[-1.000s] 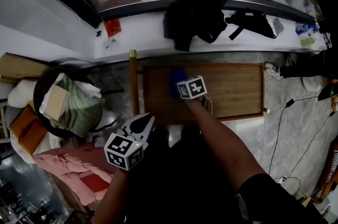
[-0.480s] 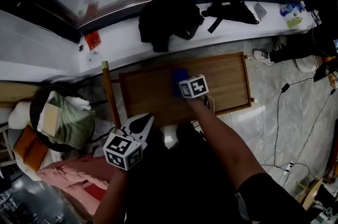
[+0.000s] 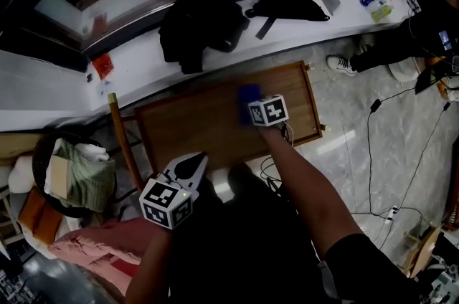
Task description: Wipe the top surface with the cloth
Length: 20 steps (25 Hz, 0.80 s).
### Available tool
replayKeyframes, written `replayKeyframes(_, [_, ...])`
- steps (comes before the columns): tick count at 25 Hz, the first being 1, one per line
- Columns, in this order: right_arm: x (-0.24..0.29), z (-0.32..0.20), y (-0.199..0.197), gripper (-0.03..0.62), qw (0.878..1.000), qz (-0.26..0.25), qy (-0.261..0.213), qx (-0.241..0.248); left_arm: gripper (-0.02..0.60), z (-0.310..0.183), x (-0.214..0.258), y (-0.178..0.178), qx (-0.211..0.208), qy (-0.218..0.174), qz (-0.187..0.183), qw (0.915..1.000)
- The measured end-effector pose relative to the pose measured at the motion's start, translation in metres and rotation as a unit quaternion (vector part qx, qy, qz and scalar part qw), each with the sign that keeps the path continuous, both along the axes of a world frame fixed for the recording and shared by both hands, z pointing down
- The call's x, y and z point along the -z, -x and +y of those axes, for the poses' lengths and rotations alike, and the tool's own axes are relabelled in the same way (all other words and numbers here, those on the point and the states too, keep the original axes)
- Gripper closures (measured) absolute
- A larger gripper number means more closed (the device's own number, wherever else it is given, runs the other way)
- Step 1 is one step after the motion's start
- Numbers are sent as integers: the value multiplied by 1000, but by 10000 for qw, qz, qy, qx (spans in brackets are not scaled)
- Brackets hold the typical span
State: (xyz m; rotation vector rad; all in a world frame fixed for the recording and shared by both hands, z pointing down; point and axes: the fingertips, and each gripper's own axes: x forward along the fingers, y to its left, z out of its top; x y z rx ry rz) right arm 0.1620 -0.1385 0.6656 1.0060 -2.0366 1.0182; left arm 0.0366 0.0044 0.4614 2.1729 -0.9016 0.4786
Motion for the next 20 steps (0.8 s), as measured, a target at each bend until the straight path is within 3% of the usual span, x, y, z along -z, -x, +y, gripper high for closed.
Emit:
replayKeyframes(9, [2, -22, -103, 537, 9976, 260, 4, -636, 572, -11, -4, -28, -87, -8, 22, 10000])
replayKeyframes(20, [9, -40, -187, 537, 9901, 818, -76, -1136, 572, -11, -4, -30, -56, -1, -22, 10000])
